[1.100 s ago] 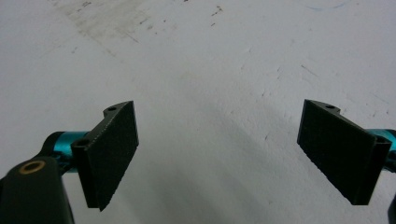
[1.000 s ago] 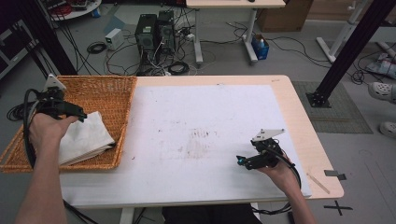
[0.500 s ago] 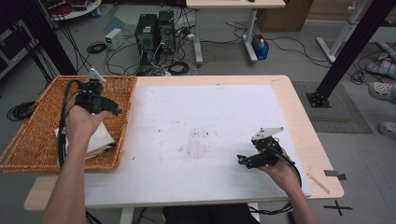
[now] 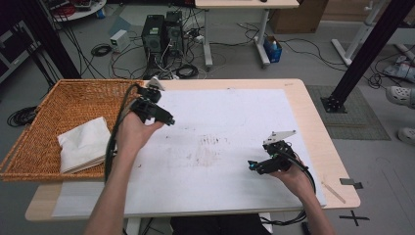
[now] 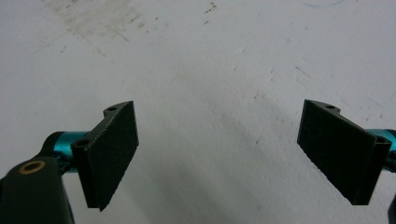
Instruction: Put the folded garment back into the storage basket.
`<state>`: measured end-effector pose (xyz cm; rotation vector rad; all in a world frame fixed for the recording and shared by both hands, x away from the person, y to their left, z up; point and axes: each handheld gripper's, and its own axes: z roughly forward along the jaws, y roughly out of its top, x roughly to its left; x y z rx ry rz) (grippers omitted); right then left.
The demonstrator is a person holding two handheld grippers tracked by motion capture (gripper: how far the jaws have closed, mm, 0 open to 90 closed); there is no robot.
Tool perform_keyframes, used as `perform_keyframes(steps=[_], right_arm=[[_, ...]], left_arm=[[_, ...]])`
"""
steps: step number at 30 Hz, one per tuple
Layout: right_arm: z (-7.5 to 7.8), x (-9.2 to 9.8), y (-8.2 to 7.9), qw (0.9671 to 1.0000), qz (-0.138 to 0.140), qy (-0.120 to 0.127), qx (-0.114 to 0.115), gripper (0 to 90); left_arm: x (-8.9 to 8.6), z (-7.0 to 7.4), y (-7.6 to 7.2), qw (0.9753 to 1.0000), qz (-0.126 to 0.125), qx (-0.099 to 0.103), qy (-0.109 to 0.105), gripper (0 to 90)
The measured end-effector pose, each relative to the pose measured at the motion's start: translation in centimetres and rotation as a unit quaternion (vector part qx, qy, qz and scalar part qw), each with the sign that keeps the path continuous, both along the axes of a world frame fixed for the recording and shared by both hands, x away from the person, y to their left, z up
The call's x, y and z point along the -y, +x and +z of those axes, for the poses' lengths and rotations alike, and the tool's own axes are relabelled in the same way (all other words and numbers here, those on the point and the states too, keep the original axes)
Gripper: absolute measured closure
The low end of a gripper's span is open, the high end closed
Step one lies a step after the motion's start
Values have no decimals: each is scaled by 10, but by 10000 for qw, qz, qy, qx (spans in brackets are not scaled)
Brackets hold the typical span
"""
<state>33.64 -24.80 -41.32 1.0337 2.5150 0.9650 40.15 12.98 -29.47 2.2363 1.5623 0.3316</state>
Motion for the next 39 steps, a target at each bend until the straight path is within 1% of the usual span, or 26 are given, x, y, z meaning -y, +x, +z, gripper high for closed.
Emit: perform_keyframes(steps=[1,3,5,8,9,12,15,16,17,19,20,24,27,33,39], right_arm=[[0,0,1,10000,3,4,-5,122],[1,1,2,10000,-12,11,-7,122],[3,1,3,10000,-25,23,-13,122],[5,3,6,10000,-49,2,-34,122],[7,4,7,10000,-58,-10,-29,122],[11,6,11,9999,-97,-2,-56,122],[13,7,15,9999,-103,-28,-62,122],[14,7,15,9999,-108,-37,-74,122],[14,8,15,9999,-107,-43,-65,122],[14,8,15,9999,-121,-46,-90,122],[13,8,16,9999,-113,-63,-96,122],[12,6,16,9999,-85,-93,-116,122],[12,5,17,9998,-78,-116,-128,122],[10,3,17,9997,-28,-162,-155,122],[10,2,18,9997,-9,-174,-185,122]], left_arm=[[7,-5,-1,10000,-52,-29,-4,286],[21,-15,-4,9998,-197,-88,57,284],[34,-25,-7,9994,-305,-128,49,282],[49,-41,-10,9989,-405,-153,190,281],[52,-46,-11,9986,-429,-187,233,280],[59,-61,-14,9982,-495,-265,221,279],[64,-74,-19,9981,-466,-313,255,279],[65,-77,-22,9983,-452,-300,225,279],[66,-82,-25,9984,-454,-307,151,279],[66,-84,-26,9985,-440,-309,110,279],[67,-91,-29,9987,-412,-284,78,279],[67,-96,-34,9988,-398,-267,53,279],[66,-97,-34,9989,-385,-253,70,279],[64,-95,-35,9991,-354,-219,-6,279],[62,-93,-36,9993,-332,-154,-18,279]])
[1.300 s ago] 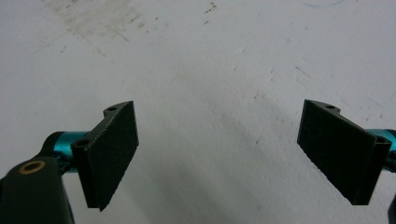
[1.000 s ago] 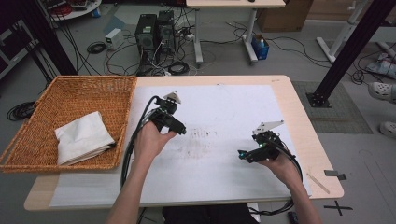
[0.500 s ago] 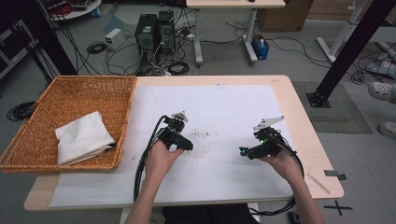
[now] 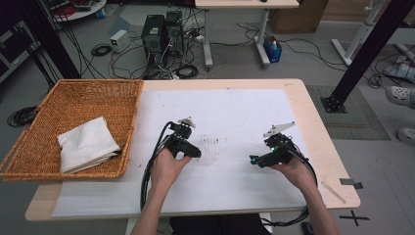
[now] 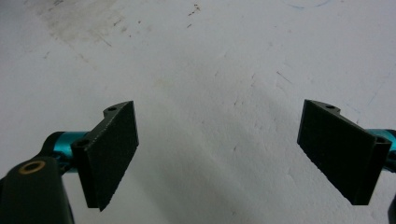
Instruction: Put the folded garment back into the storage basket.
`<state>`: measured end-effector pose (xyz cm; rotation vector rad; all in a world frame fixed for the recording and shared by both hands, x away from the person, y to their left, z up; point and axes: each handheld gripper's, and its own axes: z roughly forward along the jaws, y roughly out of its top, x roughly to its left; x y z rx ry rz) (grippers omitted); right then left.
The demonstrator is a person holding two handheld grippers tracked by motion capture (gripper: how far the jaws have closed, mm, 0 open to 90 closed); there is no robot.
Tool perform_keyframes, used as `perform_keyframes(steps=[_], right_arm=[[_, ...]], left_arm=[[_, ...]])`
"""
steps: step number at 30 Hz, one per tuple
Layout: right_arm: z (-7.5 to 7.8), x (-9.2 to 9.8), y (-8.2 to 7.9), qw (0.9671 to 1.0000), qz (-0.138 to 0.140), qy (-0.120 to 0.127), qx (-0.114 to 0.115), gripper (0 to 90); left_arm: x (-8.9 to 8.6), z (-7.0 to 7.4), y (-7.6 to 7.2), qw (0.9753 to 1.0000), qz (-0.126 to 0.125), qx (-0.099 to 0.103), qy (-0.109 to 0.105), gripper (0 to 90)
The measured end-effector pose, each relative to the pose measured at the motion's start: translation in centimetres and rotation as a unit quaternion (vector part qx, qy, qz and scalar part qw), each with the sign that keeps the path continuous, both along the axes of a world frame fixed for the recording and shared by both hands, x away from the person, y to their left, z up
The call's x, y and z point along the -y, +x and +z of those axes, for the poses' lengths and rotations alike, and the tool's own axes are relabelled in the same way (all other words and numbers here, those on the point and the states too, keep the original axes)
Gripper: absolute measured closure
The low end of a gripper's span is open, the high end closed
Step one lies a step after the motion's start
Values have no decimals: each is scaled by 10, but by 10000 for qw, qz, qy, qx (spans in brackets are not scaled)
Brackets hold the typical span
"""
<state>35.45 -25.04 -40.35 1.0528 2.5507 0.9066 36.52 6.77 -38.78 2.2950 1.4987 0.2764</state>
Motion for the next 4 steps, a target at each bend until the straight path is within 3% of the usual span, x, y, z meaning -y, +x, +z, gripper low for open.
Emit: perform_keyframes(steps=[4], right_arm=[[0,0,1,10000,-12,22,-18,122]], left_arm=[[-2,1,0,10000,33,50,-39,279]])
